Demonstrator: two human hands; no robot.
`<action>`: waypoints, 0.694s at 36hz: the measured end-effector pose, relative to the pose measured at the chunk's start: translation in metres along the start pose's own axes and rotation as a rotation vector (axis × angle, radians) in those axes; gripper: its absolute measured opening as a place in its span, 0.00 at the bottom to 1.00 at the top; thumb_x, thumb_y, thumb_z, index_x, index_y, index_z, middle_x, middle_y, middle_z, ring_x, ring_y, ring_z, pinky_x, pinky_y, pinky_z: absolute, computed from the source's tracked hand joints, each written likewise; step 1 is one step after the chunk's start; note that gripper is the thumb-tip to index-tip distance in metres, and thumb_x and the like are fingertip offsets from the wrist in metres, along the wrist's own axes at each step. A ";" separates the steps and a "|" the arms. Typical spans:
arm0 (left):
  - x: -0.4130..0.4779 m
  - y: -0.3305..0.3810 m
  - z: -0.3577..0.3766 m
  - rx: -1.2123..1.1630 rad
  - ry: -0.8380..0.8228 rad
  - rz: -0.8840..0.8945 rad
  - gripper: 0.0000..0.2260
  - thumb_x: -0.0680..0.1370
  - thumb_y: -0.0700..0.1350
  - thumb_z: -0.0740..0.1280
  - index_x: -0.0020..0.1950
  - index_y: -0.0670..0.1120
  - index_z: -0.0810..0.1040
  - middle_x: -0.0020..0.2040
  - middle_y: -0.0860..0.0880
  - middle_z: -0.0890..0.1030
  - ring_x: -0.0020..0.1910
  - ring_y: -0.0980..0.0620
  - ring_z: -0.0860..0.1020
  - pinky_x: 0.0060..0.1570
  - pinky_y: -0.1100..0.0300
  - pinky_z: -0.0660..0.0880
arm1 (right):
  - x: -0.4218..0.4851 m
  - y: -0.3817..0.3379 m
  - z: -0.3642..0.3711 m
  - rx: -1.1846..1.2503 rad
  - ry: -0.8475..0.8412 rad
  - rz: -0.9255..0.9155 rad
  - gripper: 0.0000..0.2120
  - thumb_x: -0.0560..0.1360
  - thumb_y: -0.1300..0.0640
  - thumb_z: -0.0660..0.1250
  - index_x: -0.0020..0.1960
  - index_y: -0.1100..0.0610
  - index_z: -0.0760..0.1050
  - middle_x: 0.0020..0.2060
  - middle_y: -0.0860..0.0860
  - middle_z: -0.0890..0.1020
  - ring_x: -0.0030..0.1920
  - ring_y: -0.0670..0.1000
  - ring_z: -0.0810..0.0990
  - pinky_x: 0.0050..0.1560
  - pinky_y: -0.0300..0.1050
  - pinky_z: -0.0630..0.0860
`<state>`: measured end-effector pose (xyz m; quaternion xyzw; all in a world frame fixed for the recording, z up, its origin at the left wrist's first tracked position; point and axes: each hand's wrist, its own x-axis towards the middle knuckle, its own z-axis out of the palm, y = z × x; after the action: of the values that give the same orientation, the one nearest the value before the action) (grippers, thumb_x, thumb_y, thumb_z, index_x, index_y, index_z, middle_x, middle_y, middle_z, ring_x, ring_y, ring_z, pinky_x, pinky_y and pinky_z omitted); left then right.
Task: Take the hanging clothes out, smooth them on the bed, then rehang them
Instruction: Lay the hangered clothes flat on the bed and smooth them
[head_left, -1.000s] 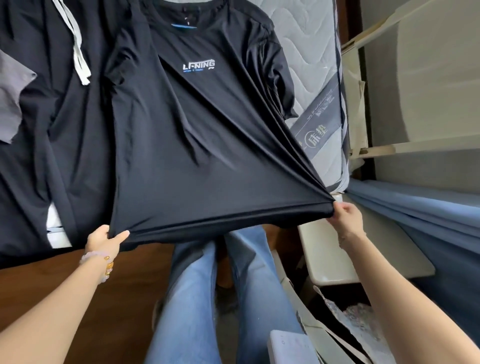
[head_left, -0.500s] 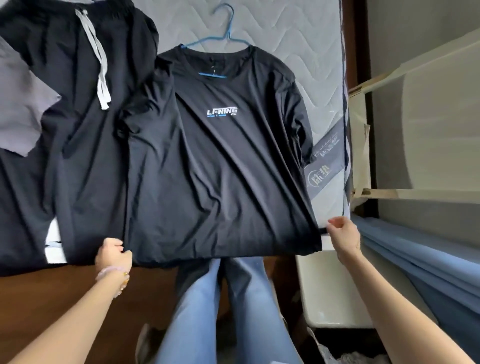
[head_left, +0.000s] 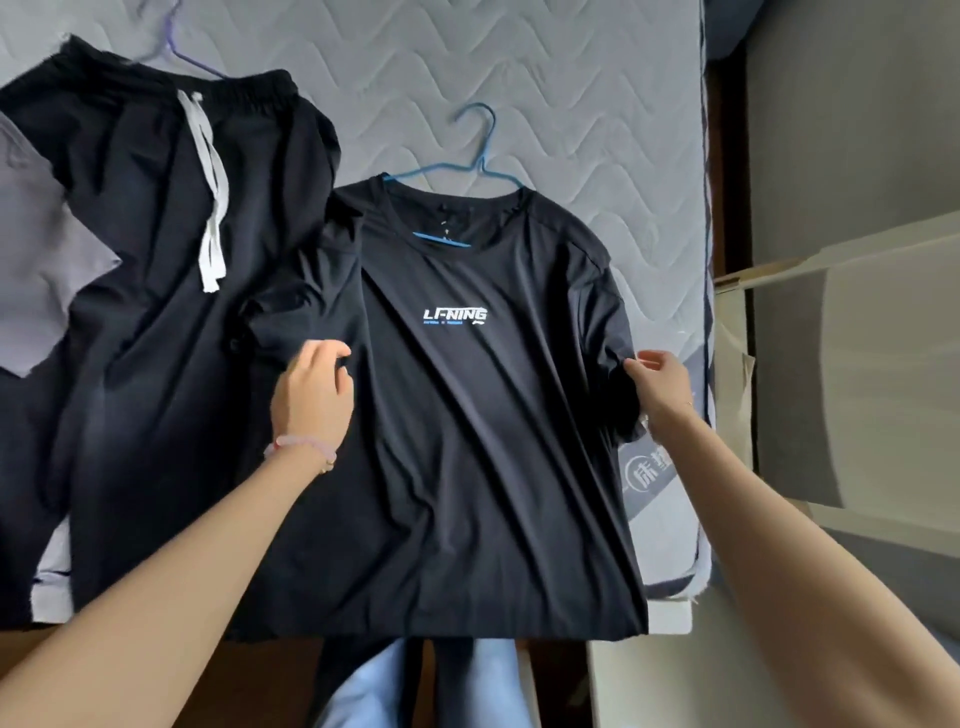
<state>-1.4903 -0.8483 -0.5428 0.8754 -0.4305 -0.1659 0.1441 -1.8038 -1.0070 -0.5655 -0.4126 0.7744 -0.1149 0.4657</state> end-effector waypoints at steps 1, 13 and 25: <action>0.013 -0.004 -0.005 -0.012 0.071 -0.034 0.11 0.77 0.38 0.61 0.58 0.43 0.75 0.60 0.44 0.75 0.57 0.41 0.76 0.51 0.48 0.73 | 0.005 -0.002 0.001 0.008 0.000 0.004 0.19 0.75 0.55 0.65 0.64 0.60 0.71 0.61 0.56 0.78 0.59 0.55 0.76 0.60 0.47 0.73; 0.132 -0.044 -0.027 -0.186 -0.343 -0.420 0.24 0.78 0.55 0.63 0.69 0.43 0.70 0.68 0.41 0.73 0.66 0.40 0.71 0.67 0.49 0.67 | 0.030 -0.019 0.008 -0.051 -0.214 -0.011 0.11 0.74 0.56 0.68 0.50 0.63 0.79 0.41 0.56 0.81 0.37 0.50 0.78 0.40 0.43 0.75; 0.167 -0.049 -0.068 -0.741 -0.494 -0.605 0.08 0.71 0.45 0.66 0.48 0.45 0.79 0.56 0.43 0.82 0.51 0.48 0.80 0.63 0.52 0.71 | 0.067 -0.016 -0.040 -0.212 -0.105 0.042 0.17 0.77 0.48 0.60 0.50 0.63 0.75 0.45 0.62 0.79 0.45 0.58 0.77 0.48 0.53 0.74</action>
<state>-1.3311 -0.9461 -0.5285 0.7859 -0.0927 -0.5418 0.2834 -1.8425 -1.0753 -0.5768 -0.4485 0.7652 -0.0006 0.4618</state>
